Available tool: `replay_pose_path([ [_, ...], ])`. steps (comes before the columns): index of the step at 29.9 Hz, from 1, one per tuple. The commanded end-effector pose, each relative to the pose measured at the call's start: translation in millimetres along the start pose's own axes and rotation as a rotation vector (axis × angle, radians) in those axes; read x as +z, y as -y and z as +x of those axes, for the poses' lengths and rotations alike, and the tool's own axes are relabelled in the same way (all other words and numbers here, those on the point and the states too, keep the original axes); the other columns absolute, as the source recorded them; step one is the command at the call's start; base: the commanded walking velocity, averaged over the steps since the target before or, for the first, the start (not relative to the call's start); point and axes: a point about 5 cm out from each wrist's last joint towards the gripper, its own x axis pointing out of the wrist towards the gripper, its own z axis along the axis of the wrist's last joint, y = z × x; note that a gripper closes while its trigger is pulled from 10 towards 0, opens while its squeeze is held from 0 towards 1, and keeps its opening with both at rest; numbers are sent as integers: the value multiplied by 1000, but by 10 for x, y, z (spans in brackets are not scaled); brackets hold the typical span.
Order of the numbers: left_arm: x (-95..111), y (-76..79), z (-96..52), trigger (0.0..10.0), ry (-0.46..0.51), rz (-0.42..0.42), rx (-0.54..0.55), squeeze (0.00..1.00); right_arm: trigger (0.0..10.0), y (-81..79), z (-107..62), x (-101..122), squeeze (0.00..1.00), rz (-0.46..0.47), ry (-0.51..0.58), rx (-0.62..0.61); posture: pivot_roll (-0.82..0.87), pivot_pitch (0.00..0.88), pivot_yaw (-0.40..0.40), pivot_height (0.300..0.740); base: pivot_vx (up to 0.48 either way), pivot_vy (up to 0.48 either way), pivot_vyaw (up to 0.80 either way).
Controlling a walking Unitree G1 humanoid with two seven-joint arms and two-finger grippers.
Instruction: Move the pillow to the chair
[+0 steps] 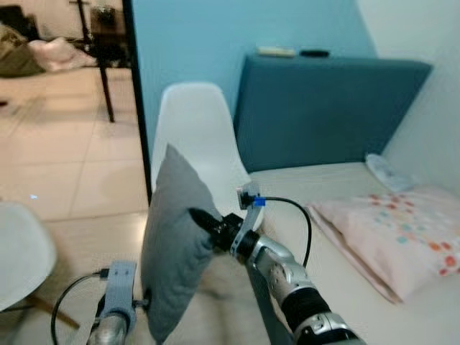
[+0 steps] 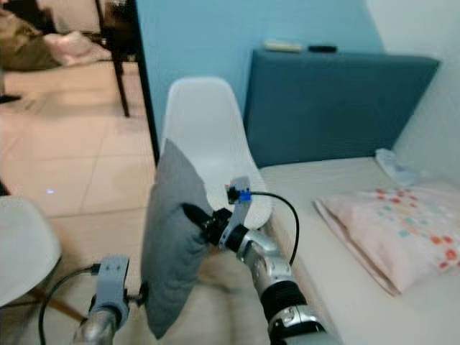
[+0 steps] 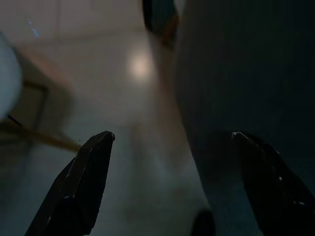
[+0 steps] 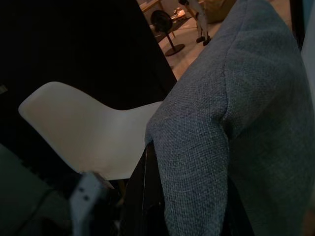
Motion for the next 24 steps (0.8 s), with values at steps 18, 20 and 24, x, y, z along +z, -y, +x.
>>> replay_pose_path([
  [18,153,196,44,10000,76,90,-133,0,10000,655,-488,231,0,-119,138,-638,145,0,-69,740,0,0,431],
  [20,149,196,43,10000,74,87,-129,0,10000,658,-490,236,0,-125,139,-638,141,0,-67,740,0,-292,0],
  [24,123,180,45,10000,52,63,-99,0,10000,645,-463,246,0,-140,137,-629,137,0,-66,740,0,-411,0],
])
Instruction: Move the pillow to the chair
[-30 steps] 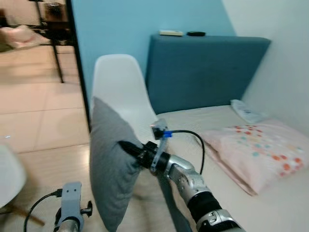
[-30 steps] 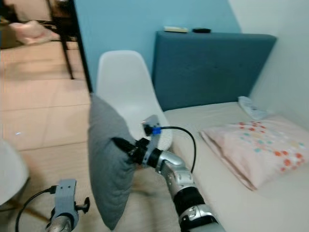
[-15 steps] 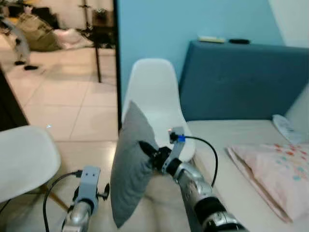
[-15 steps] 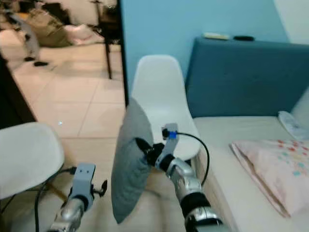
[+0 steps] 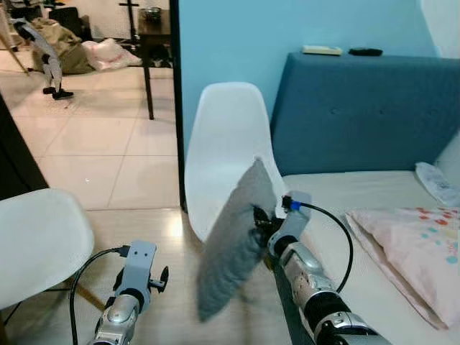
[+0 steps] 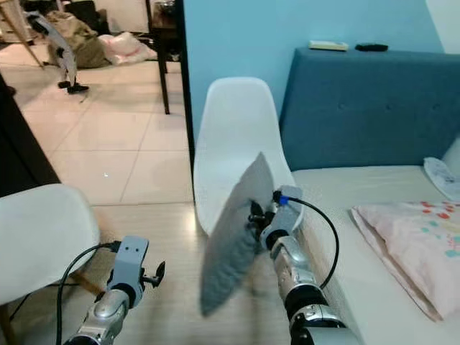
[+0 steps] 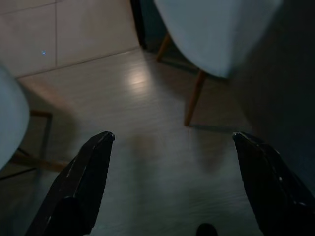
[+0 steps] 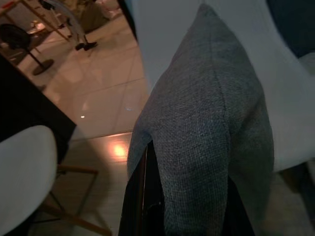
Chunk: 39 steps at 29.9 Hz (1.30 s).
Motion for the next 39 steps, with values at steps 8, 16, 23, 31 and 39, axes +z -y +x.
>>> replay_pose_path([
  [8,-30,-86,3,10000,-31,-136,97,0,10000,-95,76,166,0,-40,77,40,139,0,-69,740,0,-240,0],
  [16,-36,-187,-11,10000,-25,-172,125,0,10000,-295,115,143,0,-20,70,174,138,0,-71,740,0,0,0],
  [23,-14,-207,-6,10000,-11,-171,131,0,10000,-523,120,123,0,45,69,350,136,0,-72,740,72,0,0],
  [31,27,-191,13,10000,5,-175,123,0,10000,-682,102,187,0,107,109,495,131,0,-74,740,290,0,0],
  [39,85,-181,37,10000,29,-177,117,0,10000,-757,102,347,0,135,163,588,131,0,-76,740,347,0,669],
])
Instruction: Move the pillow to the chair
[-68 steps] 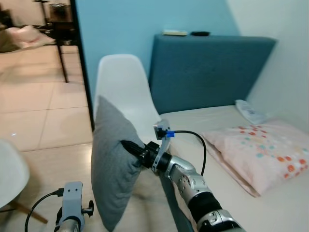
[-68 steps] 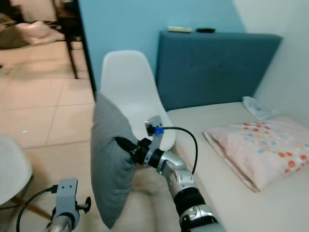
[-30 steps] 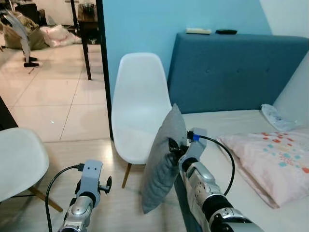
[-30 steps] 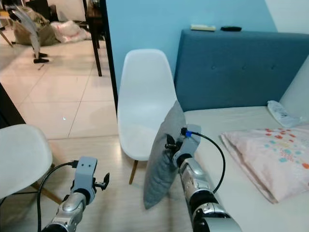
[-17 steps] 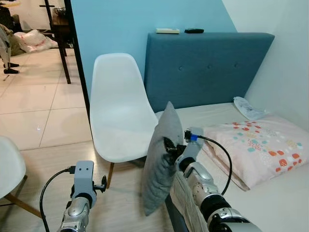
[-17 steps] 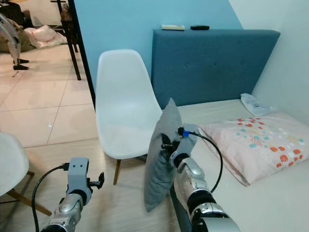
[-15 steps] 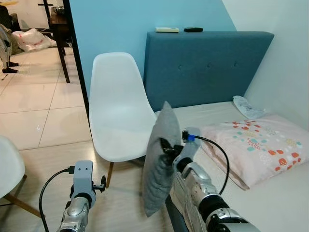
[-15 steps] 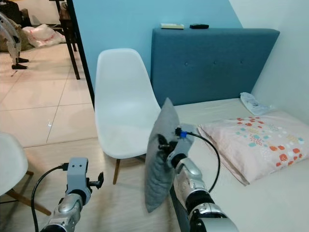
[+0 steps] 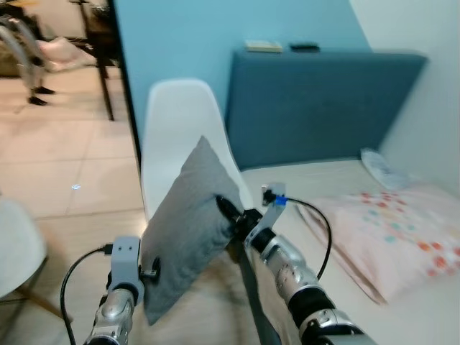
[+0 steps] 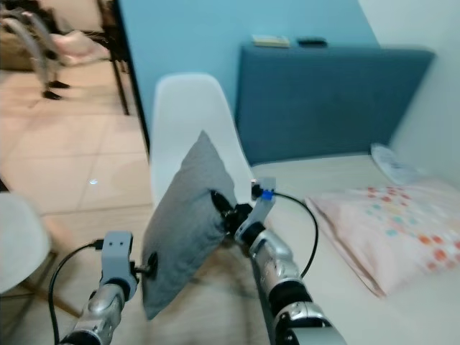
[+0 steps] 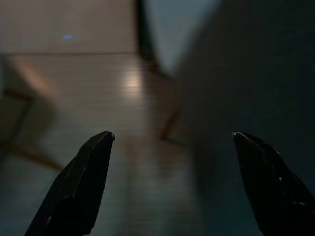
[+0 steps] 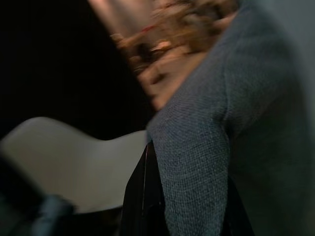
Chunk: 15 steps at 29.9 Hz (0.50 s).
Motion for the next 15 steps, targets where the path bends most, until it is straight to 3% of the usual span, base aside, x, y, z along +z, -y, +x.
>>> replay_pose_path([
  [1,11,16,2,10000,9,-10,-4,0,10000,-77,70,154,0,-11,64,70,131,0,-76,740,360,0,769],
  [3,13,16,3,10000,10,-10,-5,0,10000,-85,73,156,0,-14,61,78,131,0,-77,740,360,0,769],
  [15,22,27,8,10000,13,-9,-13,0,10000,-1,89,230,0,-22,75,-22,136,0,-74,740,362,0,0],
])
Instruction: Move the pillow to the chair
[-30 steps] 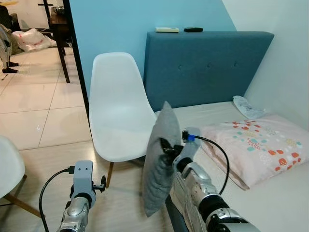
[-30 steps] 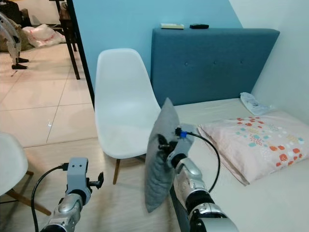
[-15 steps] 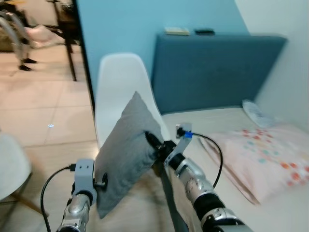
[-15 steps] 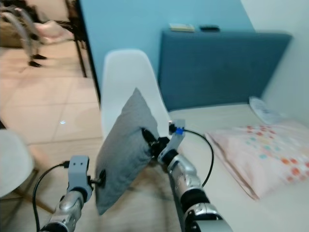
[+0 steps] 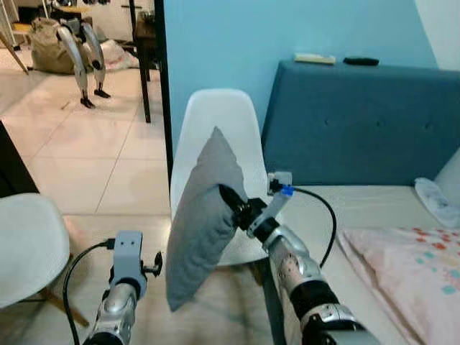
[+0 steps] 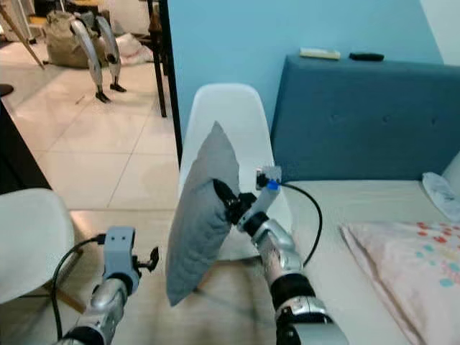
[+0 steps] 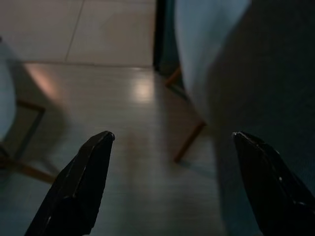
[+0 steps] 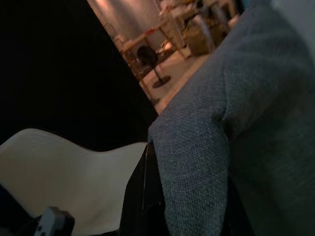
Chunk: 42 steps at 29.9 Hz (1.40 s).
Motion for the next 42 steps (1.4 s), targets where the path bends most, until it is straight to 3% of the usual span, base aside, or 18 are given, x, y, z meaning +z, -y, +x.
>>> replay_pose_path([
  [1,-14,-7,-10,10000,0,-8,2,0,10000,-11,50,167,0,-21,68,9,136,0,-74,740,364,0,0],
  [18,-25,55,-15,10000,-2,0,-22,0,10000,61,60,209,0,-19,55,-68,136,0,-72,740,377,0,0],
  [23,-23,52,-14,10000,-2,2,-24,0,10000,94,63,223,0,-11,50,-95,137,0,-73,740,392,0,-771],
  [27,-22,47,-14,10000,-1,5,-25,0,10000,221,16,244,0,-34,50,-220,138,0,-75,740,391,0,-567],
  [30,-30,45,-19,10000,-1,4,-16,0,10000,399,-95,125,0,-53,-60,-388,138,0,-73,740,342,0,0],
  [32,-32,44,-22,10000,0,0,-12,0,10000,440,-130,84,0,-51,-94,-425,138,0,-73,740,0,0,0],
  [34,-76,48,-40,10000,-19,9,-7,0,10000,550,-310,-196,0,-27,-300,-525,137,0,-67,740,0,0,0],
  [35,-76,48,-40,10000,-19,9,-7,0,10000,550,-310,-196,0,-27,-300,-525,137,0,-67,740,0,0,0],
  [36,-99,51,-58,10000,-20,19,-10,0,10000,585,-466,-411,0,20,-428,-561,139,0,-65,740,0,0,0],
  [37,-105,52,-63,10000,-20,22,-11,0,10000,589,-506,-463,0,31,-456,-567,139,0,-65,740,0,0,0],
  [42,-147,27,-95,10000,-26,31,-10,0,10000,502,-549,-658,0,74,-553,-515,140,0,-59,740,0,0,0],
])
